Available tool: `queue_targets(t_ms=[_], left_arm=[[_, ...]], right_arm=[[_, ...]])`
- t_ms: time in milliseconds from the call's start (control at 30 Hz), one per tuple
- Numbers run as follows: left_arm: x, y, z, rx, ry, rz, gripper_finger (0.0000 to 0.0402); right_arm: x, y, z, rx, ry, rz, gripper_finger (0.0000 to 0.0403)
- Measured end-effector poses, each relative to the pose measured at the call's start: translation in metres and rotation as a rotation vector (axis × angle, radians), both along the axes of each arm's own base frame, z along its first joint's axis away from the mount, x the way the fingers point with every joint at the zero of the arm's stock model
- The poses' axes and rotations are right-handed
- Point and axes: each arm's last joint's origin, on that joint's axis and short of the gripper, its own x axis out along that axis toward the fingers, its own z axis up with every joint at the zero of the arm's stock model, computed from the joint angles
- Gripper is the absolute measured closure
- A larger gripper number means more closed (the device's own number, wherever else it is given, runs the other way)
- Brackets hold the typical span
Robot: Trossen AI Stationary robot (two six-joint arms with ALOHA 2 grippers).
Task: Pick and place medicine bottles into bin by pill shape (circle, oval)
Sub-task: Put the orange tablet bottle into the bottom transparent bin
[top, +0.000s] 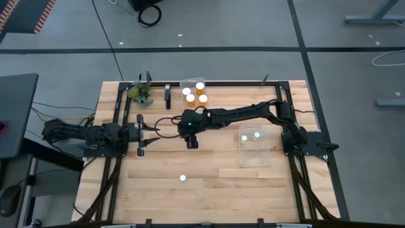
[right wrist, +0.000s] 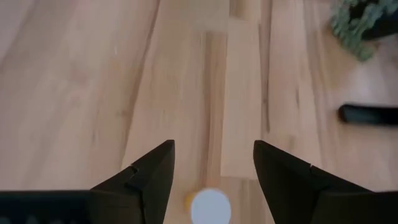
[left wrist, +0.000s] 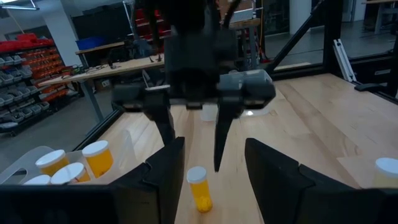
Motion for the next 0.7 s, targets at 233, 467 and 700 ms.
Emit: queue_targets(t_ms=[233,467,700], left_arm=[[0.000,0.000,0.000,0.000,0.000,0.000,0.0221],[0.000,0.000,0.000,0.000,0.000,0.000,0.0225],[0.000,0.000,0.000,0.000,0.000,0.000,0.0221]], right_arm=[[-0.010,-0.007,-0.026,0.028,0.047,-0.025,0.0177],[-0.014,-0.009,-0.034,0.043,0.060,-0.022,0.0185],[-0.014,-0.009,-0.033,0.043,0.057,-0.022,0.0204]])
